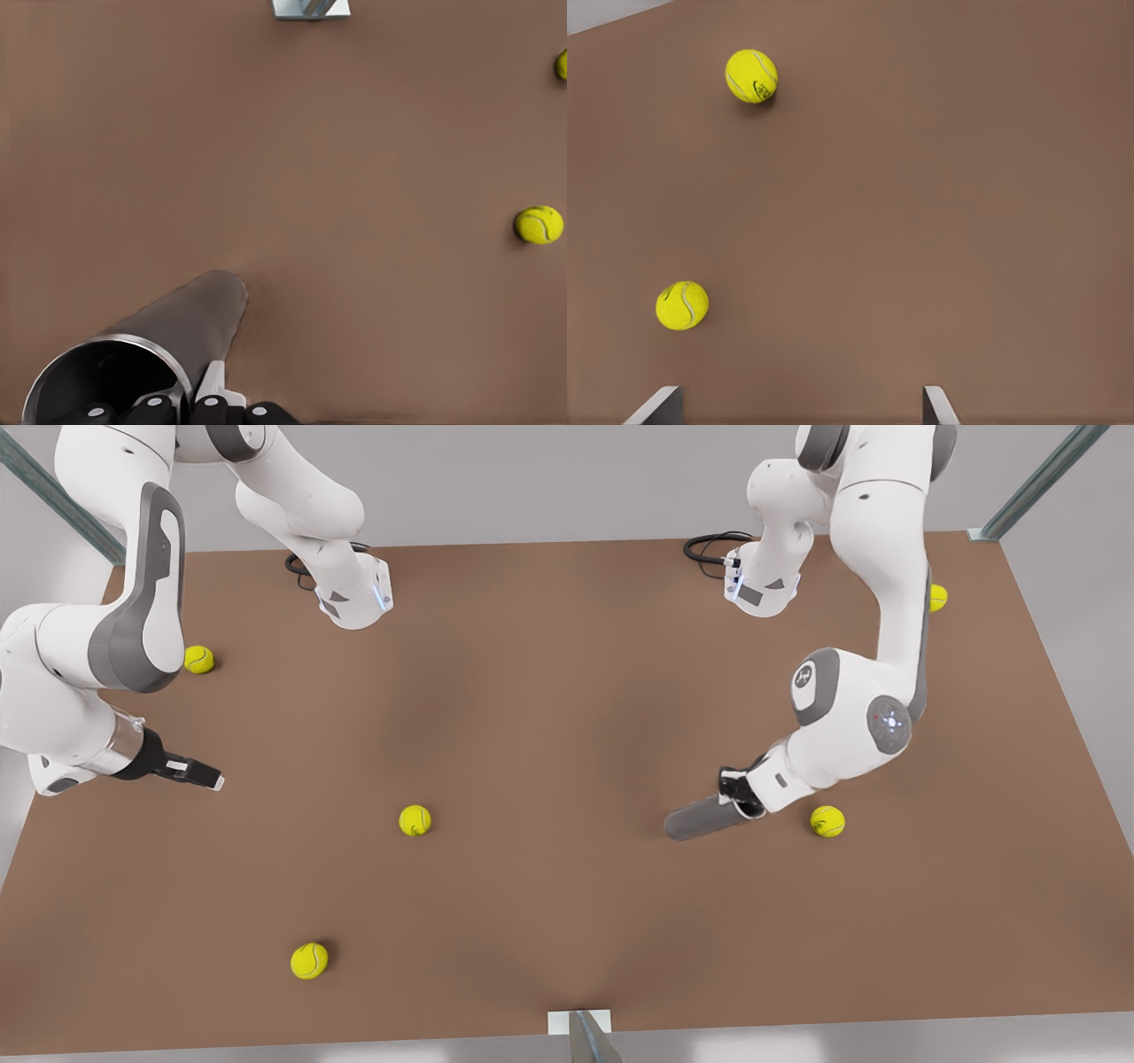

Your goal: Put the tennis tube upright

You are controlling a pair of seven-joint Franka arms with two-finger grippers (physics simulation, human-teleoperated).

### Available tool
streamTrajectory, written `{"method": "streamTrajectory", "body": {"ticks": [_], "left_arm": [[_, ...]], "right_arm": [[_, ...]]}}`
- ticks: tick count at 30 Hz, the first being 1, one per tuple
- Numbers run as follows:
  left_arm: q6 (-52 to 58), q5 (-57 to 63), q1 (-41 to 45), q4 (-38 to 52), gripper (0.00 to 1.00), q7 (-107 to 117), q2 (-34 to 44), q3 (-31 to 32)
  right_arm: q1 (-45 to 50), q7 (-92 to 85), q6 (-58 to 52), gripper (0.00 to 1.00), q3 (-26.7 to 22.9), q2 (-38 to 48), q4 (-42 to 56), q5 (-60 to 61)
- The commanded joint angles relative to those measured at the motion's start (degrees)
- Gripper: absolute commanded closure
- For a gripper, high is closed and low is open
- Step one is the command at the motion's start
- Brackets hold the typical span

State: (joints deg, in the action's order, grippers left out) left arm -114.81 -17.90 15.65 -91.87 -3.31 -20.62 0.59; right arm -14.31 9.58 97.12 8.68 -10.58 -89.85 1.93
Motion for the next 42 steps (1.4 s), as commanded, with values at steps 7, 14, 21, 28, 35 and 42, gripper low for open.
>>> {"method": "streamTrajectory", "body": {"ticks": [7, 14, 21, 28, 35, 42], "left_arm": [[3.36, 17.19, 0.35, 0.03, 0.79, 27.83, -0.65, 0.29], [2.75, 18.42, 0.35, 0.03, 0.79, 28.62, -2.23, 0.29], [2.22, 17.81, 0.35, 0.03, 0.0, 27.74, -2.14, 0.47], [2.57, 17.81, 0.35, 0.03, 0.0, 27.65, -2.14, 0.47], [17.07, 17.54, 0.35, 5.39, 0.0, 26.69, 3.74, 4.07], [21.73, 16.49, -0.44, -6.92, 0.0, 2.95, 22.56, -3.22]], "right_arm": [[-0.02, 0.09, 0.0, 0.0, 0.02, 0.03, 0.03, 0.09], [-0.02, 0.09, 0.09, 0.0, 0.02, 0.03, 0.03, 0.09], [-0.02, 0.09, 0.09, 0.0, 0.02, 0.03, 0.03, 0.09], [-0.11, 0.09, 0.0, 0.0, 0.02, 0.03, -0.06, 0.09], [-0.02, 0.09, 0.0, 0.0, 0.02, 0.03, -0.06, 0.09], [0.07, 0.35, 0.09, 0.0, 0.02, 0.03, 0.12, 0.09]]}}
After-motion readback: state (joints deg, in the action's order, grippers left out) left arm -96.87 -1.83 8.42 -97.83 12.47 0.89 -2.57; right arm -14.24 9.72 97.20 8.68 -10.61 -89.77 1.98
